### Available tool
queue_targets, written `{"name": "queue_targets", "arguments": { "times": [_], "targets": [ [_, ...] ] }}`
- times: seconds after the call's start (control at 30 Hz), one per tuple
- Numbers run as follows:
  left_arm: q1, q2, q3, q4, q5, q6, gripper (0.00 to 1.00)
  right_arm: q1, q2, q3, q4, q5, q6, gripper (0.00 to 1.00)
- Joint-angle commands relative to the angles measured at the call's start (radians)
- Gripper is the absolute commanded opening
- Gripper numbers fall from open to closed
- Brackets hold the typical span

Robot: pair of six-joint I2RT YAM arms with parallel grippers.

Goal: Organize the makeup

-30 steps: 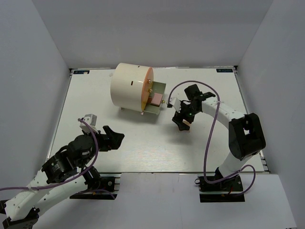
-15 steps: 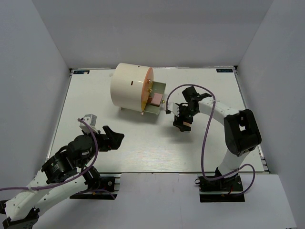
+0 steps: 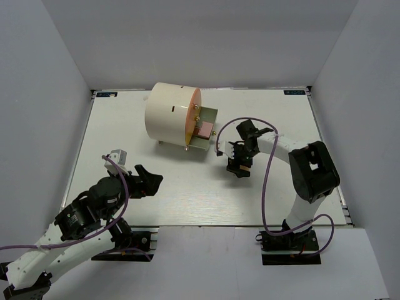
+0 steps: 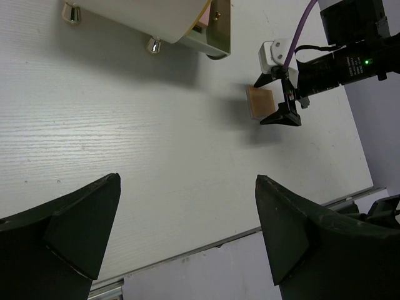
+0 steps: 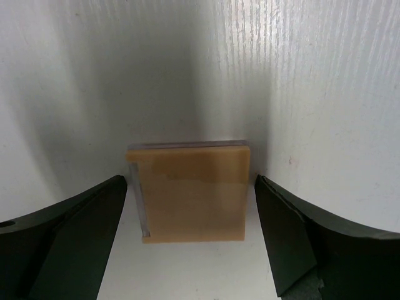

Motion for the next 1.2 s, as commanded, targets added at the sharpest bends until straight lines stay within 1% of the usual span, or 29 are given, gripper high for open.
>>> {"name": "queue_targets", "arguments": {
  "times": [0.0, 0.07, 0.13, 0.17, 0.23, 0.27, 0.3, 0.33, 0.4, 0.5, 0.53, 0.67, 0.77, 0.83, 1.03, 1.13, 1.17],
  "targets": [
    [-0.002, 0.007, -0.005, 0.01, -0.003, 0.007, 0.98, 0.011, -0.003, -0.032, 0.054, 0.028, -0.019, 0.89],
    [-0.002, 0.005, -0.005, 0.008, -0.003, 0.007, 0.98, 0.011, -0.002, -0.055, 0.081, 0.048, -0.015, 0.88],
    [-0.002, 0.004, -0.005, 0.008, -0.004, 0.006, 0.98, 0.011, 0.001, -0.064, 0.102, 0.057, -0.016, 0.84],
    [-0.002, 0.004, -0.007, 0.008, -0.004, 0.006, 0.98, 0.013, 0.004, -0.064, 0.105, 0.062, -0.01, 0.77],
    [-0.002, 0.004, -0.007, 0.008, -0.003, 0.006, 0.98, 0.01, 0.012, -0.061, 0.107, 0.062, -0.007, 0.68],
    [-0.002, 0.004, -0.007, 0.007, -0.004, 0.006, 0.98, 0.01, 0.013, -0.06, 0.105, 0.06, -0.005, 0.58],
    [-0.002, 0.004, -0.005, 0.008, -0.006, 0.006, 0.98, 0.011, 0.01, -0.057, 0.101, 0.058, 0.001, 0.54],
    [-0.002, 0.004, -0.007, 0.007, -0.004, 0.006, 0.98, 0.011, 0.01, -0.047, 0.087, 0.046, 0.004, 0.46],
    [-0.002, 0.002, -0.007, 0.008, -0.004, 0.004, 0.98, 0.01, -0.01, -0.02, 0.062, 0.014, 0.018, 0.36],
    [-0.002, 0.004, -0.007, 0.008, -0.004, 0.006, 0.98, 0.01, -0.052, 0.02, 0.039, -0.029, 0.065, 0.32],
    [-0.002, 0.005, -0.007, 0.01, -0.004, 0.006, 0.98, 0.011, -0.063, 0.038, 0.02, -0.067, 0.079, 0.3],
    [-0.002, 0.008, -0.007, 0.008, -0.004, 0.006, 0.98, 0.018, -0.123, 0.172, 0.018, -0.175, 0.177, 0.26],
    [-0.002, 0.01, -0.005, 0.008, -0.007, 0.007, 0.98, 0.025, -0.125, 0.268, 0.054, -0.239, 0.277, 0.25],
    [-0.002, 0.01, -0.007, 0.007, -0.006, 0.004, 0.98, 0.034, -0.114, 0.304, 0.087, -0.271, 0.35, 0.25],
    [-0.002, 0.01, -0.005, 0.005, -0.009, 0.001, 0.98, 0.064, -0.045, 0.399, 0.289, -0.273, 0.505, 0.28],
    [-0.002, 0.007, -0.005, 0.004, -0.01, 0.0, 0.98, 0.07, -0.016, 0.401, 0.415, -0.256, 0.591, 0.34],
    [-0.002, 0.007, -0.005, 0.002, -0.01, 0.0, 0.98, 0.076, -0.007, 0.401, 0.442, -0.254, 0.625, 0.34]
  ]
}}
